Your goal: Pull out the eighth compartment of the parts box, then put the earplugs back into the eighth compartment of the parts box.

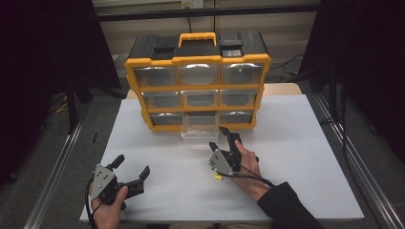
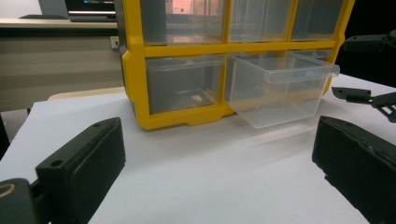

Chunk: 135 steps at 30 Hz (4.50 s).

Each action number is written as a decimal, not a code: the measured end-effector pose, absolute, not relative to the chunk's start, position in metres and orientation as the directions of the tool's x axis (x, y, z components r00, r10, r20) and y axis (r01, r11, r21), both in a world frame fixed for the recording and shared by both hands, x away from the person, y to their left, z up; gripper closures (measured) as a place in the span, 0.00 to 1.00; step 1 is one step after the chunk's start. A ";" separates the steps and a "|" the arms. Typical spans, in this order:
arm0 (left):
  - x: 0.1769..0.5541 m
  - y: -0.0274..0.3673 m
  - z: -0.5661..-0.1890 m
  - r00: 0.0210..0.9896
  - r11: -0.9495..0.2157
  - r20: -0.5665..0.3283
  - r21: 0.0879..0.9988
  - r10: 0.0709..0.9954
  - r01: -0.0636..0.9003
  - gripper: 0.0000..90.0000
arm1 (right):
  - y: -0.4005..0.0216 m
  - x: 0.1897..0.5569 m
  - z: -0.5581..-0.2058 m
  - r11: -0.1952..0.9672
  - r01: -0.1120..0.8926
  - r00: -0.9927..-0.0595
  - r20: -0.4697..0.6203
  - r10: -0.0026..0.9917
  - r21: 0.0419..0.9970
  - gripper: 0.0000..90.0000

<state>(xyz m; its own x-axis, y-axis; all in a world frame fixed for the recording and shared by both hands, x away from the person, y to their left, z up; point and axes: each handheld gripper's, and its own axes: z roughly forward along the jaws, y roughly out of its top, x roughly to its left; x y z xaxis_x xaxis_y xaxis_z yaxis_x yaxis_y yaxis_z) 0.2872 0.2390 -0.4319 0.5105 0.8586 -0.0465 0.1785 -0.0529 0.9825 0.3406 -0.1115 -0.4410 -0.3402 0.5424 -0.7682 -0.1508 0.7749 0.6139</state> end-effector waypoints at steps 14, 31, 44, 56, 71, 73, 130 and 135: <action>0.287 0.239 -0.431 0.500 -0.038 -0.059 0.983 0.864 0.182 0.03 | -0.141 0.350 -0.431 0.390 0.119 -0.525 -0.275 0.805 0.913 0.03; 0.287 0.233 -0.431 0.501 -0.031 -0.075 0.979 0.862 0.200 0.03 | -0.192 0.335 -0.428 0.118 0.215 -0.486 0.002 0.874 0.970 0.02; 0.287 0.236 -0.432 0.483 -0.035 -0.071 0.978 0.873 0.207 0.03 | -0.236 0.308 -0.430 0.089 0.229 -0.394 0.009 0.919 0.969 0.02; 0.285 0.234 -0.429 0.492 -0.036 -0.065 0.981 0.868 0.192 0.03 | -0.276 0.283 -0.433 0.023 0.251 -0.299 0.055 0.953 0.968 0.02; 0.280 0.237 -0.429 0.483 -0.026 -0.073 0.980 0.872 0.196 0.03 | -0.304 0.258 -0.436 -0.002 0.230 -0.233 0.057 0.971 0.973 0.02; 0.281 0.237 -0.430 0.482 -0.028 -0.073 0.980 0.873 0.199 0.03 | -0.303 0.260 -0.437 -0.005 0.240 -0.238 0.064 0.969 0.971 0.02; 0.284 0.234 -0.432 0.512 -0.063 -0.045 0.980 0.858 0.191 0.03 | -0.205 0.318 -0.433 0.277 0.467 -0.732 0.192 0.653 0.839 0.03; 0.284 0.233 -0.432 0.511 -0.051 -0.056 0.980 0.858 0.192 0.03 | -0.195 0.327 -0.430 0.332 0.463 -0.769 0.187 0.611 0.822 0.03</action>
